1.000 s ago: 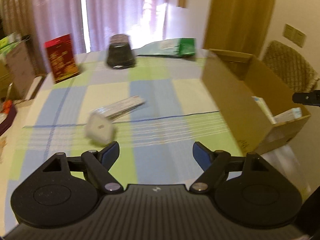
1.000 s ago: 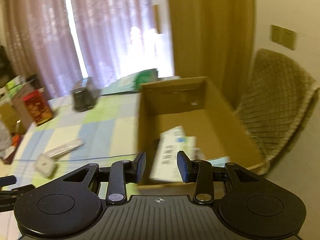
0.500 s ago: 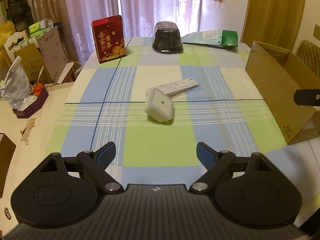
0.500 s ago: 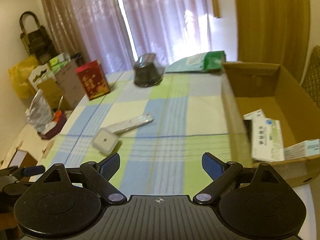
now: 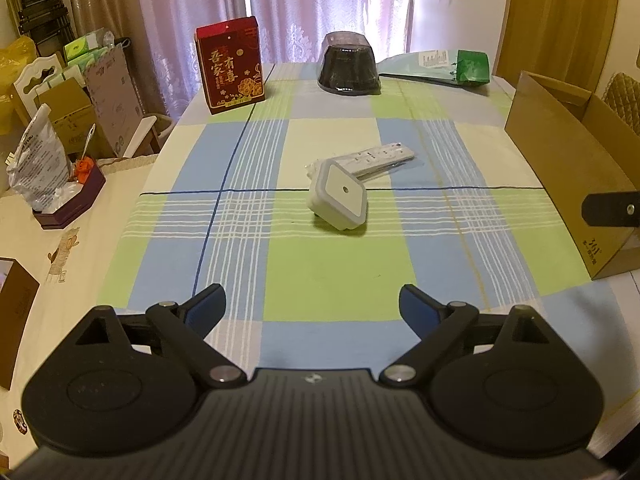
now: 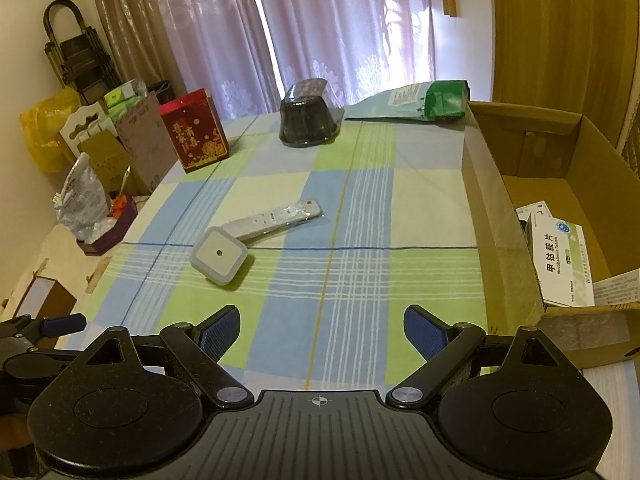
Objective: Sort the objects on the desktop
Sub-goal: 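Move both tools back over the table toward the night-light and bagged remote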
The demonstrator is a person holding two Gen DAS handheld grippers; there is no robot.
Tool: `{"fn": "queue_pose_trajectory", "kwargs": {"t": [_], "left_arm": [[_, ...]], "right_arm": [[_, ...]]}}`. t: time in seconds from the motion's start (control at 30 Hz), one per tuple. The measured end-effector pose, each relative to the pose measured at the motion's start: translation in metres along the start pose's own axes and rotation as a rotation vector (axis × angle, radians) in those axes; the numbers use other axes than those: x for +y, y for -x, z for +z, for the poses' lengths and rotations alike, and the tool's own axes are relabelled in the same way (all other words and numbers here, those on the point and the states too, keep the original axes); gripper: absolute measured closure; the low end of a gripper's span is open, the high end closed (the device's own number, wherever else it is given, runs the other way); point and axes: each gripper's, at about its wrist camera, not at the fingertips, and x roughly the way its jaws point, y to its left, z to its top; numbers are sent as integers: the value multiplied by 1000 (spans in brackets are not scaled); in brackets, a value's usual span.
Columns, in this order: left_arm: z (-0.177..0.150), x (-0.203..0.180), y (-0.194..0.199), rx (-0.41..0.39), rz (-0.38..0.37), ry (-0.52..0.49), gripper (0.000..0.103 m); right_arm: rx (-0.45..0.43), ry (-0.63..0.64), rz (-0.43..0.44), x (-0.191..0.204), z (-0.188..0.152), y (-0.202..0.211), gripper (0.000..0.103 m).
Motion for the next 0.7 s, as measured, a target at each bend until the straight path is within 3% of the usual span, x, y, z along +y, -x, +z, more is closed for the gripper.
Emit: {"fn": "queue_pose_trajectory", "kwargs": {"t": [0.3, 0.7], "left_arm": [[6, -5, -17, -26, 37, -106, 10], [30, -44, -89, -105, 86, -425, 12]], "right_arm": [[20, -2, -4, -5, 4, -16, 12], [51, -27, -6, -24, 12, -64, 12]]}}
